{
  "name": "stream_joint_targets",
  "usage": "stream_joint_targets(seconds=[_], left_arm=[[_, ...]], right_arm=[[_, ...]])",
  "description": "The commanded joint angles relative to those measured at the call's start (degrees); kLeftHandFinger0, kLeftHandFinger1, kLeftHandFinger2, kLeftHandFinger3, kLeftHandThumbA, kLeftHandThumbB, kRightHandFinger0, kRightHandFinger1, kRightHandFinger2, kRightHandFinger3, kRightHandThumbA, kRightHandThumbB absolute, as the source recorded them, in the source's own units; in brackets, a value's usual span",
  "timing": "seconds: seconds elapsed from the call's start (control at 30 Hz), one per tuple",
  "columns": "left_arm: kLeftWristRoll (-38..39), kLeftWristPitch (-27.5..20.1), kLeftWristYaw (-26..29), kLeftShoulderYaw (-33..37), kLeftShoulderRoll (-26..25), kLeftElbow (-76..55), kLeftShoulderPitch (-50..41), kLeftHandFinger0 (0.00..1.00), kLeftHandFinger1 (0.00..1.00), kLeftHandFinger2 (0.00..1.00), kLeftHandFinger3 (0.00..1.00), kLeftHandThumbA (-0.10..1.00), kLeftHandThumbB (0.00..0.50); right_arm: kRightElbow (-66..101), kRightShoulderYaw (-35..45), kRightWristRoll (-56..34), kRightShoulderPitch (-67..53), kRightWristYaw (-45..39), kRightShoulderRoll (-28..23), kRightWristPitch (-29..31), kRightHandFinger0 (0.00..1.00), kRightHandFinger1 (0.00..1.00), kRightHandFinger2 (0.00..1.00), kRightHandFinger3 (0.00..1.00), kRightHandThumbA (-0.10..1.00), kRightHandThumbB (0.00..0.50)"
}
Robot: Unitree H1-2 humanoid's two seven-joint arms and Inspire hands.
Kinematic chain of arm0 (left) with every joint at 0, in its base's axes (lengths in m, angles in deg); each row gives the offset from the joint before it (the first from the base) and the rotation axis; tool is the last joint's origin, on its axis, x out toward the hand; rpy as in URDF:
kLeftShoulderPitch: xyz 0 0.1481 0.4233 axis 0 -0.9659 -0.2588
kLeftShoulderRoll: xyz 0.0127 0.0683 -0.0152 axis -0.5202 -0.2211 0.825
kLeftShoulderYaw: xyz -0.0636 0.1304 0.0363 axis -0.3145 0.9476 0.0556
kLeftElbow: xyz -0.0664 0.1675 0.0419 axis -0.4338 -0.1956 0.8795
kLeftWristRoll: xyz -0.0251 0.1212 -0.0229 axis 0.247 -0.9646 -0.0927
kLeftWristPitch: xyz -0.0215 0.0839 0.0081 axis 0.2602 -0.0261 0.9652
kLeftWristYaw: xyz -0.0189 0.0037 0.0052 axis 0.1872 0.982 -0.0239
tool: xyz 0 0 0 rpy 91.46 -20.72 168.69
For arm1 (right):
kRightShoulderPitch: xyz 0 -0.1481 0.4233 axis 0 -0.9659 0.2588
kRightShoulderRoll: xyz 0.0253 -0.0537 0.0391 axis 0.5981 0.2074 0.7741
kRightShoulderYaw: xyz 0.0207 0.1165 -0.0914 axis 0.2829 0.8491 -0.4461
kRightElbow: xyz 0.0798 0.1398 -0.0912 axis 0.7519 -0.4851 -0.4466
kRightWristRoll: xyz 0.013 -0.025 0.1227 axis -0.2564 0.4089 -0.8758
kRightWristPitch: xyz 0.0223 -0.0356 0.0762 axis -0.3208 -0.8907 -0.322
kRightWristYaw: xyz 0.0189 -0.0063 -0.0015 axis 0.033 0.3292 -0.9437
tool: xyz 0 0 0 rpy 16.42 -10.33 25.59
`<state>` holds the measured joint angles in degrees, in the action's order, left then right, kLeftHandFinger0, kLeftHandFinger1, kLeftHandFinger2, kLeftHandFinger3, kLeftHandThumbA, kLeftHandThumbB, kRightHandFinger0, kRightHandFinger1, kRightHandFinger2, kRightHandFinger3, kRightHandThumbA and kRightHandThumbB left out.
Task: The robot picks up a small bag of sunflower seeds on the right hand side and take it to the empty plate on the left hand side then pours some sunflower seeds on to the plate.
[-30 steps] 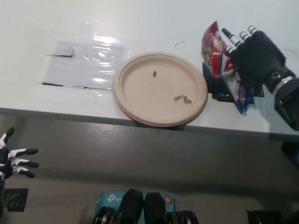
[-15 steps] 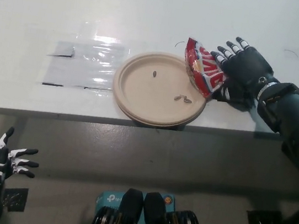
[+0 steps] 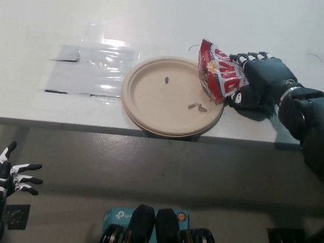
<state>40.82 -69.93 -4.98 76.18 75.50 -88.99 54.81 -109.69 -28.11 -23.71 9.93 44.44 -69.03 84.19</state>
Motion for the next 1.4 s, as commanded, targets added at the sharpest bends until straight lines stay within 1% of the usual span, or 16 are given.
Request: stream_joint_targets(seconds=[0.0, 0.17, 0.23, 0.47, 0.63, 0.73, 0.93, 0.97, 1.0, 1.03, 1.07, 1.1, 1.13, 1.27, 1.33, 1.37], left_arm=[[1.23, -1.33, -0.27, -0.70, -1.11, -2.62, 1.18, 0.46, 0.52, 0.66, 1.00, 1.00, 0.000], [0.30, -1.93, -0.03, -0.57, -1.36, -2.22, 1.81, 0.45, 0.52, 0.66, 1.00, 1.00, 0.000], [0.42, -2.14, -0.02, -0.67, -1.40, -2.26, 1.85, 0.44, 0.52, 0.66, 1.00, 1.00, 0.000], [0.37, -2.15, 0.14, -0.75, -1.38, -2.05, 2.25, 0.44, 0.52, 0.67, 1.00, 1.00, 0.000], [0.57, -2.03, 0.01, -0.70, -1.34, -2.11, 2.37, 0.45, 0.52, 0.66, 1.00, 1.00, 0.000], [0.99, -1.59, -0.02, -0.90, -1.36, -2.08, 2.68, 0.45, 0.52, 0.67, 1.00, 1.00, 0.000], [0.62, -2.03, 0.04, -0.79, -1.41, -1.72, 3.10, 0.44, 0.52, 0.67, 1.00, 1.00, 0.000], [0.66, -1.97, 0.00, -0.85, -1.56, -1.74, 3.31, 0.44, 0.52, 0.67, 1.00, 1.00, 0.000], [0.75, -1.96, -0.04, -0.88, -1.58, -1.74, 3.34, 0.45, 0.53, 0.68, 1.00, 1.00, 0.000], [0.86, -1.92, -0.08, -0.89, -1.58, -1.76, 3.40, 0.45, 0.53, 0.68, 1.00, 1.00, 0.000], [0.87, -1.74, -0.10, -0.91, -1.63, -1.79, 3.48, 0.45, 0.54, 0.68, 1.00, 1.00, 0.000], [1.18, -1.80, -0.21, -0.95, -1.62, -1.79, 3.49, 0.46, 0.54, 0.69, 1.00, 1.00, 0.000], [1.14, -1.80, -0.19, -0.84, -1.53, -1.60, 3.98, 0.46, 0.54, 0.69, 1.00, 1.00, 0.000], [2.32, -1.56, -0.61, -0.32, -0.87, -0.27, 6.98, 0.50, 0.58, 0.72, 1.00, 1.00, 0.000], [3.26, -2.03, -1.30, 0.17, -0.63, 1.33, 9.45, 0.75, 0.80, 0.90, 1.00, 1.00, 0.010], [3.63, -2.28, -1.60, 0.46, -0.43, 2.23, 10.73, 0.82, 0.86, 0.93, 1.00, 1.00, 0.000]], right_arm=[[28.64, 23.89, -50.56, 6.16, -52.09, -9.36, -26.06, 1.00, 1.00, 1.00, 1.00, 0.64, 0.500], [34.00, 27.68, -55.97, 5.46, -54.70, -10.81, -29.58, 1.00, 1.00, 1.00, 1.00, 0.63, 0.500], [33.49, 28.71, -56.51, 5.54, -55.68, -11.08, -28.89, 1.00, 1.00, 1.00, 1.00, 0.65, 0.500], [35.54, 32.04, -58.70, 5.17, -57.12, -12.02, -32.30, 1.00, 1.00, 1.00, 1.00, 0.58, 0.500], [35.73, 31.29, -58.43, 5.04, -61.23, -13.90, -30.73, 1.00, 1.00, 1.00, 1.00, 0.58, 0.500], [37.79, 30.26, -57.56, 4.59, -62.16, -15.69, -27.59, 1.00, 1.00, 1.00, 1.00, 0.60, 0.500], [41.02, 32.72, -61.38, 3.69, -64.17, -17.72, -29.25, 1.00, 1.00, 1.00, 1.00, 0.54, 0.500], [46.47, 37.49, -64.98, 1.97, -58.45, -16.37, -35.41, 1.00, 1.00, 1.00, 1.00, 0.68, 0.500], [50.61, 39.79, -65.77, 0.63, -53.80, -15.24, -36.42, 1.00, 1.00, 1.00, 1.00, 0.97, 0.500], [53.65, 40.96, -65.50, -0.41, -50.36, -14.42, -35.40, 1.00, 1.00, 1.00, 1.00, 1.00, 0.500], [60.34, 44.30, -65.65, -2.86, -42.53, -11.54, -33.81, 1.00, 1.00, 1.00, 1.00, 1.00, 0.459], [63.11, 44.77, -65.01, -4.18, -40.33, -10.88, -31.10, 1.00, 1.00, 1.00, 1.00, 1.00, 0.400], [68.53, 45.88, -63.81, -6.51, -36.17, -9.55, -27.91, 1.00, 1.00, 1.00, 1.00, 1.00, 0.380], [84.94, 47.61, -62.10, -13.81, -28.85, -5.93, -24.10, 1.00, 1.00, 1.00, 1.00, 1.00, 0.453], [95.24, 47.08, -60.33, -20.08, -25.19, -2.58, -20.40, 1.00, 1.00, 1.00, 1.00, 1.00, 0.445], [98.06, 46.86, -58.97, -21.79, -24.14, -1.76, -18.74, 1.00, 1.00, 1.00, 1.00, 1.00, 0.442]])
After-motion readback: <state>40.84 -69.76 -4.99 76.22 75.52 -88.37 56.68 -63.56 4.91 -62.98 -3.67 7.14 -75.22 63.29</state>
